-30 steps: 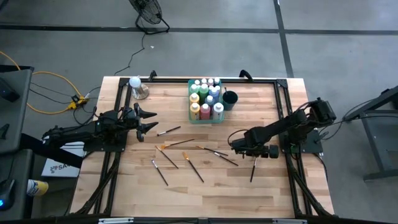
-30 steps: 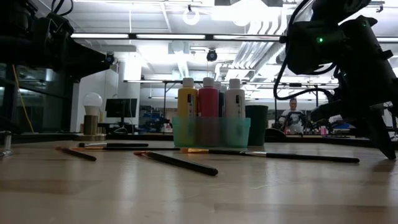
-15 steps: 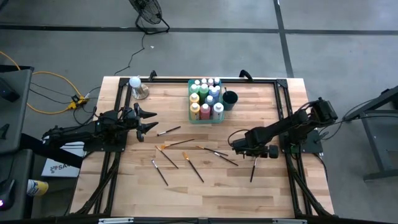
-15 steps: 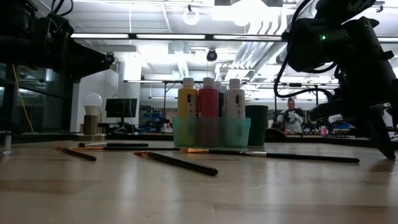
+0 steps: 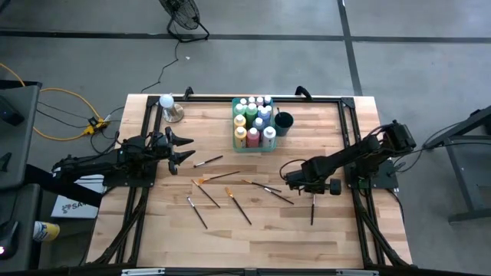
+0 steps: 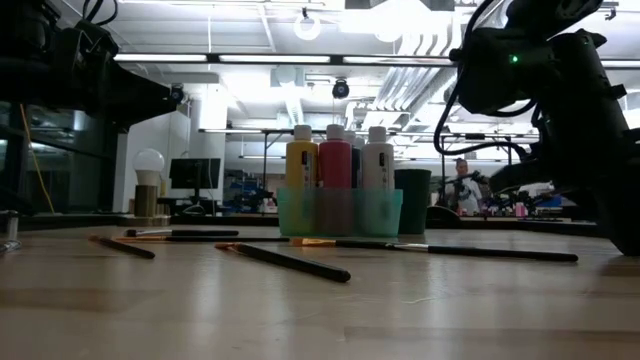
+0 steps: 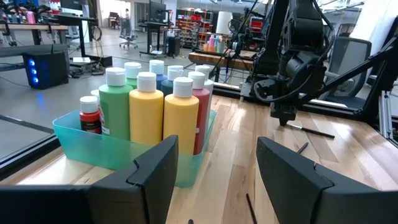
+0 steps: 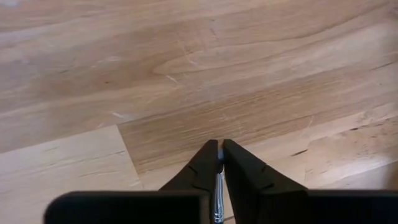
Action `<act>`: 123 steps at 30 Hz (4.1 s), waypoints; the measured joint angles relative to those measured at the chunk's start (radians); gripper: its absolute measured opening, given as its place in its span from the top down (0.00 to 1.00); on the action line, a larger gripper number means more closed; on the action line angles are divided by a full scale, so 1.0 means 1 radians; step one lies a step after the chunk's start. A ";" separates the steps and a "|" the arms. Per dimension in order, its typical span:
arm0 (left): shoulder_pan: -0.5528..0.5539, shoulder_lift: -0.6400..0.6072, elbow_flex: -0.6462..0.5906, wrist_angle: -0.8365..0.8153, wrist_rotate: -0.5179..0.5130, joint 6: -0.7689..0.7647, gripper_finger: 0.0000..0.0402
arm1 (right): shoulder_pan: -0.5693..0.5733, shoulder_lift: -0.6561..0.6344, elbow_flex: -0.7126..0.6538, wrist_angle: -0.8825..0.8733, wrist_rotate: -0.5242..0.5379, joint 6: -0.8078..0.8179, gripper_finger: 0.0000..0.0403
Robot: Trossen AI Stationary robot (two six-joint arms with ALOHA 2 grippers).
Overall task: Pick & Place Paint Supplies
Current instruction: Put the silver paint brush into the green cup, then put the gold paint brush into the green cup
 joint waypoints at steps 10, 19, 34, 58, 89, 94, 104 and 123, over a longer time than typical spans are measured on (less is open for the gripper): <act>0.000 0.000 0.000 0.000 0.000 0.000 0.47 | 0.002 -0.008 0.028 -0.016 0.040 -0.021 0.99; 0.000 0.000 0.000 0.000 0.000 0.000 0.47 | -0.011 -0.155 0.127 0.011 0.430 0.022 0.99; 0.000 0.000 0.000 0.000 0.000 0.000 0.47 | -0.201 -0.321 0.324 -0.049 0.989 -0.604 0.99; 0.000 0.000 0.000 0.000 0.000 0.000 0.47 | -0.533 -0.340 0.127 0.734 0.895 -1.549 0.99; 0.000 0.000 0.000 0.000 0.000 0.000 0.47 | -0.305 -0.340 0.082 0.612 0.627 -1.462 0.60; 0.000 0.000 0.000 0.000 0.000 0.000 0.47 | -0.271 -0.296 0.197 0.418 0.487 -1.407 0.62; 0.000 0.000 0.000 0.000 0.000 0.000 0.47 | -0.205 -0.031 0.457 0.323 0.206 -1.542 0.63; 0.000 0.000 0.000 0.000 0.000 0.000 0.47 | -0.156 0.325 0.631 0.397 0.183 -1.784 0.63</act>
